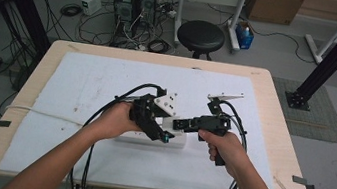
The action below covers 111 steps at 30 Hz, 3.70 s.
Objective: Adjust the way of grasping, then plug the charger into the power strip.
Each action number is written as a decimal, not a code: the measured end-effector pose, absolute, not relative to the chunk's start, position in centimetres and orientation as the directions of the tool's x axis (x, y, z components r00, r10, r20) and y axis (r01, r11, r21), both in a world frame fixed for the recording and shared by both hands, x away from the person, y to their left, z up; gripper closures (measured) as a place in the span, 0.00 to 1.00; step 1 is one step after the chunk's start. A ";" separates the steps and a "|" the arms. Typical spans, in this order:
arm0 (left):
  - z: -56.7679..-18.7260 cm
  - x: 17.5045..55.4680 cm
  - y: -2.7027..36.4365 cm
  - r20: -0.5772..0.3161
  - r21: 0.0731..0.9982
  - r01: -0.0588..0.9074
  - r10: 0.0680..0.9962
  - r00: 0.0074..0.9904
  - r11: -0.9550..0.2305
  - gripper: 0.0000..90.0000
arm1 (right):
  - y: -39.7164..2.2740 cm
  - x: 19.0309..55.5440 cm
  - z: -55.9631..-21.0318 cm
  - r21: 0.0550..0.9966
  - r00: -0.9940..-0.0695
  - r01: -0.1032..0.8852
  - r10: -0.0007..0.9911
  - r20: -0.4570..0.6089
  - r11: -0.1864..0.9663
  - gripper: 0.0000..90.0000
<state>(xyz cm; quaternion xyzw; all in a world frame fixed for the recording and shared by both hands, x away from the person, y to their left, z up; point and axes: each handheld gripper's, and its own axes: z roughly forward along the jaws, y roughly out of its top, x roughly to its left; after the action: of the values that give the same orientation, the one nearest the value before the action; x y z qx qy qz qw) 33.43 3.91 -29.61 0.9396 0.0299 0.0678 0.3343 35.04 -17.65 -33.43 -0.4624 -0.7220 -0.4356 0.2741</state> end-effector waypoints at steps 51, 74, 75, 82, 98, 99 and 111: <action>-30.9 34.8 6.9 0.085 0.535 0.189 0.274 0.958 -0.823 0.22 | -19.0 35.7 -35.3 0.437 -0.456 0.887 0.427 0.781 0.148 0.69; -31.8 36.4 18.3 0.071 0.345 0.476 0.528 0.846 -0.809 0.22 | -23.9 34.7 -31.2 0.572 -0.655 0.696 0.711 0.257 0.434 0.69; -31.9 36.3 18.7 0.067 0.352 0.495 0.549 0.833 -0.795 0.22 | -24.3 34.6 -31.1 0.572 -0.663 0.685 0.712 0.231 0.452 0.69; -31.7 36.1 20.6 0.077 0.330 0.530 0.582 0.810 -0.781 0.22 | -25.4 34.2 -30.2 0.504 -0.717 0.626 0.693 0.072 0.595 0.69; -31.0 35.3 21.1 0.155 0.324 0.427 0.493 0.856 -0.844 0.22 | -23.2 33.7 -28.9 0.343 -0.852 0.470 0.519 -0.063 0.813 0.69; -30.9 35.3 21.1 0.165 0.326 0.414 0.482 0.861 -0.850 0.22 | -23.1 33.7 -28.9 0.344 -0.852 0.469 0.519 -0.065 0.813 0.69; -30.5 36.6 20.7 0.130 0.287 0.426 0.475 0.870 -0.858 0.22 | -19.6 35.2 -27.2 0.368 -0.888 0.392 0.451 -0.089 0.843 0.69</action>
<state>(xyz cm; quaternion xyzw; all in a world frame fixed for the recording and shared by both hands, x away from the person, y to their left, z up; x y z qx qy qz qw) 36.61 20.72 -30.52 0.9588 0.2349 0.0985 0.1256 35.20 -19.56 -27.19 -0.2203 -0.9562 -0.1724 -0.0862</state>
